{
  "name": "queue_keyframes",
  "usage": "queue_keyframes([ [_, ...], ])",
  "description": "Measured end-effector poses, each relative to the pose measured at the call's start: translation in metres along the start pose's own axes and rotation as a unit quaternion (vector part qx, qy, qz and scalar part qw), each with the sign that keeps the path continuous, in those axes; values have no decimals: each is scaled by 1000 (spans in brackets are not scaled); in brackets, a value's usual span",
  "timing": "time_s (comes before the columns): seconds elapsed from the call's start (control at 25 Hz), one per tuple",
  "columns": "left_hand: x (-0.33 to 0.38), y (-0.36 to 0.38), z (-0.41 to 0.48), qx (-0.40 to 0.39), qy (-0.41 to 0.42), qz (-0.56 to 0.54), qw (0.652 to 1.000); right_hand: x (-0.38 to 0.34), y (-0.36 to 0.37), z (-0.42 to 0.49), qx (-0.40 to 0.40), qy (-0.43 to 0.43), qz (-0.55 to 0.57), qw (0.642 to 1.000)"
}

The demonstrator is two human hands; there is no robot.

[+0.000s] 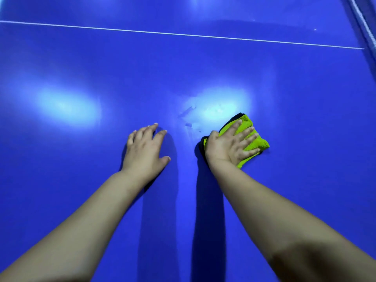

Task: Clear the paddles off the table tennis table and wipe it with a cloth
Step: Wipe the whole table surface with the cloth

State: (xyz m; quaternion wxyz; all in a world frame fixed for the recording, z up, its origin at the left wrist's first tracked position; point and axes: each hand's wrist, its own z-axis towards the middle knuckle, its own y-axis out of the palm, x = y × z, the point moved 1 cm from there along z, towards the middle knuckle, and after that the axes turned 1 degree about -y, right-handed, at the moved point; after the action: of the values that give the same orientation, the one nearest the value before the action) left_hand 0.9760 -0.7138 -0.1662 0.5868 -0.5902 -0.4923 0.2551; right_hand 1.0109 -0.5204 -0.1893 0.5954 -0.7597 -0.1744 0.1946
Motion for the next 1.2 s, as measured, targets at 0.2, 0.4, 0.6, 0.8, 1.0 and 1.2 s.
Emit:
queue_keyframes([
  [0.2, -14, -3, 56, -40, -17, -30, 999, -79, -10, 85, 13, -48, -9, 999],
  [0.4, -19, 4, 71, -62, -33, -20, 997, -156, -17, 158, 13, -116, -24, 993],
  [0.6, -22, 17, 76, -40, -27, 19, 999, -204, -20, 207, 16, -306, -66, 950],
  [0.8, -23, 14, 76, -53, -24, -3, 998, -187, -22, 203, 0, -535, -136, 834],
  [1.0, -21, 8, 74, -72, -19, -22, 997, -129, -17, 144, -10, -615, -186, 766],
  [1.2, -12, -5, 54, -30, 10, 65, 997, -52, -11, 61, -10, -637, -185, 749],
])
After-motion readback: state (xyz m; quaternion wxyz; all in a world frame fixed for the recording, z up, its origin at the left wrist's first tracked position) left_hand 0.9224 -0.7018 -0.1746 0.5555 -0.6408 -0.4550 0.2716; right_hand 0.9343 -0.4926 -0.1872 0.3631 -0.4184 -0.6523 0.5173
